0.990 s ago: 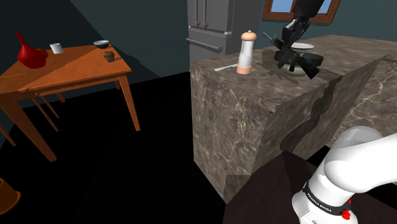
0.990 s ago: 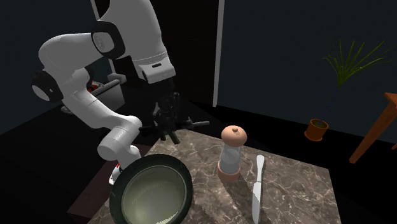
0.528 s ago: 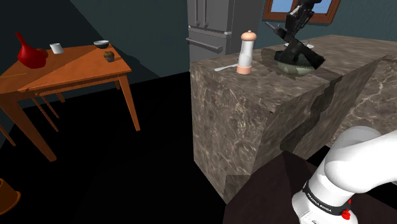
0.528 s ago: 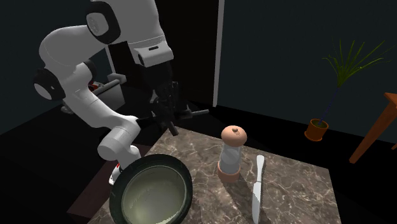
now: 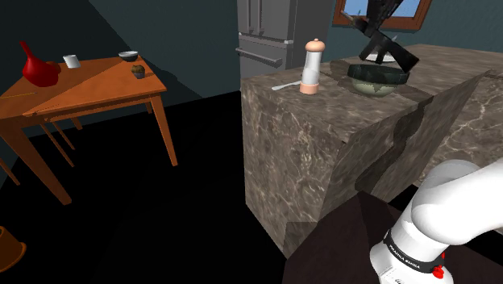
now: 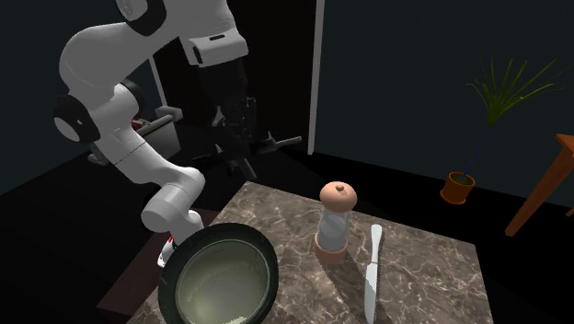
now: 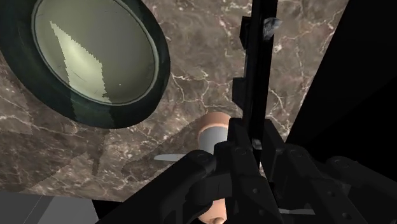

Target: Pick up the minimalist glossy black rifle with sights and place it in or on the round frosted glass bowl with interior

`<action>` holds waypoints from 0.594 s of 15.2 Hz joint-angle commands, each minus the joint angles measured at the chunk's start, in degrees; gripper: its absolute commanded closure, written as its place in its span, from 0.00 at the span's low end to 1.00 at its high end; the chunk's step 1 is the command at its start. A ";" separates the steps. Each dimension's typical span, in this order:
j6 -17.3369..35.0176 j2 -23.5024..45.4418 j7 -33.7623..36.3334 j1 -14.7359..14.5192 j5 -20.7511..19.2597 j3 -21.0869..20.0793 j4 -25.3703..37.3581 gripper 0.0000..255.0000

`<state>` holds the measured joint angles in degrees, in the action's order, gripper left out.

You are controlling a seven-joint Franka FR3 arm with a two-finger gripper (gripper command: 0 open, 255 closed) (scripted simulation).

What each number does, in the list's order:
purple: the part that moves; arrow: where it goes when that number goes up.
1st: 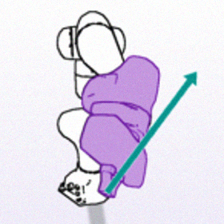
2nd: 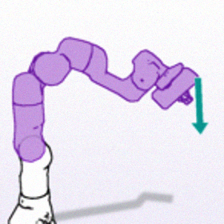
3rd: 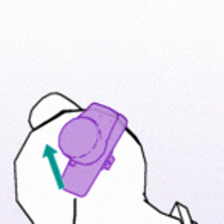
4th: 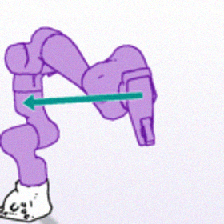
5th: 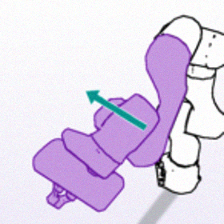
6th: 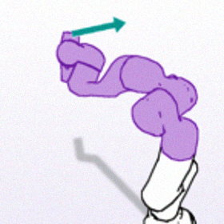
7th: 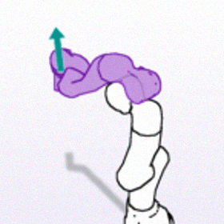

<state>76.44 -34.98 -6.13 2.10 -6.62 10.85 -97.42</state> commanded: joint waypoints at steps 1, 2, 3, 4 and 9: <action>-1.42 1.25 -0.16 -0.11 0.14 0.06 2.67 1.00; -2.20 1.91 -0.25 -0.16 0.21 0.10 4.11 1.00; -3.00 2.59 -0.34 -0.22 0.28 0.14 5.58 1.00; -3.80 3.29 -0.44 -0.27 0.36 0.19 7.08 1.00; -5.46 7.95 -6.79 -0.14 -0.12 5.95 13.93 1.00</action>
<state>71.03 -28.00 -11.22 1.91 -6.62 15.29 -84.66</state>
